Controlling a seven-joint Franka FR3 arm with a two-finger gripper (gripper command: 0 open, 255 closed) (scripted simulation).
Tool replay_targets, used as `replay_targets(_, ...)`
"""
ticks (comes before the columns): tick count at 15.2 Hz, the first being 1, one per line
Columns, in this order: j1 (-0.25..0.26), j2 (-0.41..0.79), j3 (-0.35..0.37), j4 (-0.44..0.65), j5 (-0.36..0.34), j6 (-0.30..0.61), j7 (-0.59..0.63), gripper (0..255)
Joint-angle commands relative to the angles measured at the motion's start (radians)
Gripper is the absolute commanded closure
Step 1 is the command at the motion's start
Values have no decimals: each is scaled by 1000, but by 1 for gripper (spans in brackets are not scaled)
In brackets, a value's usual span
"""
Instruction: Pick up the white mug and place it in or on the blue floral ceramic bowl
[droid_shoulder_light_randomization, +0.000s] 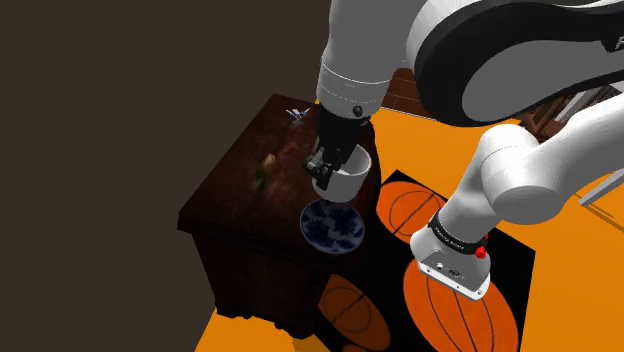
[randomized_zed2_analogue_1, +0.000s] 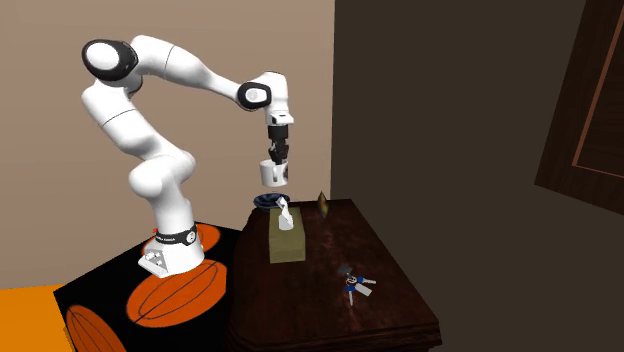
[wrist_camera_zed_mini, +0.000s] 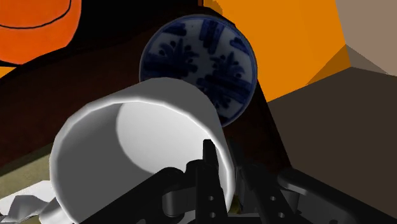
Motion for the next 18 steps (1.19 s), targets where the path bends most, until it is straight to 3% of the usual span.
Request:
replay_targets(1, 29, -32, 25, -12, 27, -18, 37, 255)
replay_targets(16, 25, 64, 92, -153, 49, 219, 54, 255)
replay_targets(18, 25, 64, 92, -153, 49, 219, 54, 255)
